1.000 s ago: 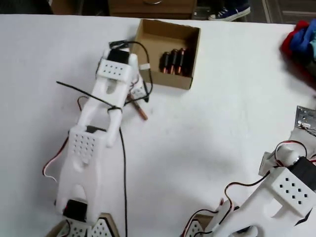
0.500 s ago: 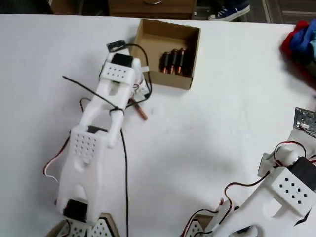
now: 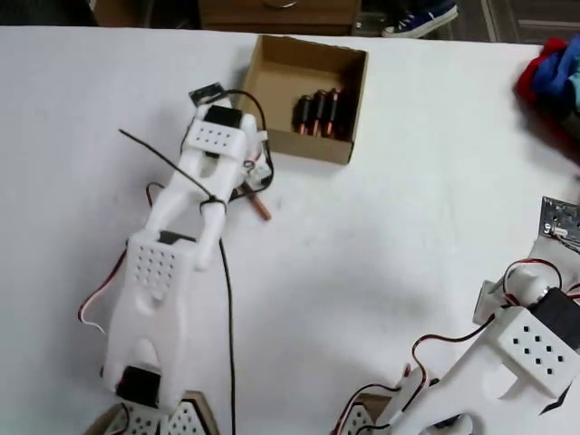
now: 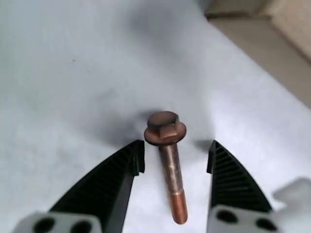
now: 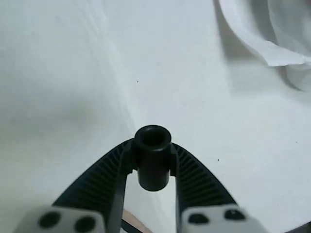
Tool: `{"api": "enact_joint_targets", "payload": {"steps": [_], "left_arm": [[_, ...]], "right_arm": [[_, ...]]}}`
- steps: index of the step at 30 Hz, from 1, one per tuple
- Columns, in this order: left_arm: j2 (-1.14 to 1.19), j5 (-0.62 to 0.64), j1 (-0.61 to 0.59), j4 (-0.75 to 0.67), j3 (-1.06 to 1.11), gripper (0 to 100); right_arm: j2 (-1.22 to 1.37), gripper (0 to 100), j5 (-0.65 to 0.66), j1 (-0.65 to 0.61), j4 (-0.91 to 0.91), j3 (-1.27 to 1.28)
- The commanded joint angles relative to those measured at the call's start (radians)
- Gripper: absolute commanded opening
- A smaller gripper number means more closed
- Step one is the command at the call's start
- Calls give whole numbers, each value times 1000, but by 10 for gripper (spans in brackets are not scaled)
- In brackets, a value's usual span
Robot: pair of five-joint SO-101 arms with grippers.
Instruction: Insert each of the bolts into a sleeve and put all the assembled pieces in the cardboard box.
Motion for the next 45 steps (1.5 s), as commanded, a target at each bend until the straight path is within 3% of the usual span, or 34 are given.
{"api": "enact_joint_targets", "payload": {"steps": [1,4,12,18,21,26,31,33,37,41,45], "left_arm": [[-8,3,-8,-35,-10,160],[-8,-3,-9,-48,-4,17],[-8,-114,-3,-29,-4,25],[-21,-508,72,64,-25,25],[-9,-623,80,118,-79,26],[-6,-615,72,133,-79,33],[-6,-575,80,123,-2,170],[-6,-549,78,114,7,180],[-8,-551,84,89,5,142],[-12,-552,120,97,5,14],[-21,-552,155,132,4,24]], "right_arm": [[-28,24,6,10,-12,-9],[-30,24,6,10,-12,-9],[-30,24,6,10,-12,-9],[-30,24,6,8,-12,-9],[-30,24,6,8,-12,-9],[-27,24,5,7,-12,-9],[-25,24,5,7,-12,-9],[-25,24,5,7,-12,-9],[-25,24,5,4,-12,-9],[-30,24,2,1,-12,-9],[-30,24,-2,1,-12,-6]]}}
